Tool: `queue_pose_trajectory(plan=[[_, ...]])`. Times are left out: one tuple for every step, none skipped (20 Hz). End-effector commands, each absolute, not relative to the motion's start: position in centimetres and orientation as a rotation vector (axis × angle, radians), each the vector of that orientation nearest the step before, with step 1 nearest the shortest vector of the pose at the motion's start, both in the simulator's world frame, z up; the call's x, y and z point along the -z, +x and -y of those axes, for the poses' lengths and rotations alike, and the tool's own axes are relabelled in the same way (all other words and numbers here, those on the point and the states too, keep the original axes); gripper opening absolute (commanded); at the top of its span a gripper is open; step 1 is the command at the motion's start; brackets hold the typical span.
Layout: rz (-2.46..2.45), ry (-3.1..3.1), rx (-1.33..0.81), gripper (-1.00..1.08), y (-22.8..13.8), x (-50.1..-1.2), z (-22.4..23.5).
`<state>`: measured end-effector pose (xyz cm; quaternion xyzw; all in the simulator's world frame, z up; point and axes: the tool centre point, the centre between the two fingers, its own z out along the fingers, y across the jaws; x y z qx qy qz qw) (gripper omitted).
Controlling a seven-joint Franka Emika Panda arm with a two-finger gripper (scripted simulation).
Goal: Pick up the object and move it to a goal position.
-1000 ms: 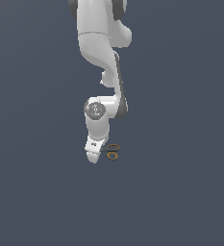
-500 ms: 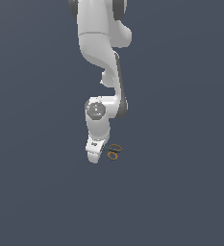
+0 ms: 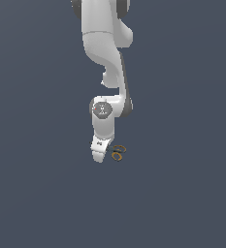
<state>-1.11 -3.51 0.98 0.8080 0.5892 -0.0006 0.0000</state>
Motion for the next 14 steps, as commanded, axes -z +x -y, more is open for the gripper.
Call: queue_pose_trajectory(plan=[[-1.854,2.536,0.0,-1.0,-1.7,-1.1,1.9],[-1.854,2.536,0.0,-1.0,-2.0,-1.1,1.1],[-1.854,2.536,0.0,-1.0,-2.3,-1.1,0.3],[-1.854,2.536,0.0,-1.0,-2.6,-1.1,-0.5],[-1.854,2.536,0.0,-1.0,-2.8,-1.1,-1.2],[-1.854,2.536,0.0,-1.0,-3.0,-1.1,-1.9],[-1.854,2.536,0.0,-1.0,-3.2,-1.2,-2.4],[-1.854,2.536,0.0,-1.0,-3.4,-1.2,-2.9],[-1.854,2.536,0.0,-1.0,-3.5,-1.2,-3.3],[-1.854,2.536,0.0,-1.0,-3.6,-1.2,-3.7],[-1.854,2.536,0.0,-1.0,-3.7,-1.2,-3.9],[-1.854,2.536,0.0,-1.0,-3.8,-1.2,-4.1],[-1.854,2.536,0.0,-1.0,-3.8,-1.2,-4.2],[-1.854,2.536,0.0,-1.0,-3.8,-1.2,-4.3]])
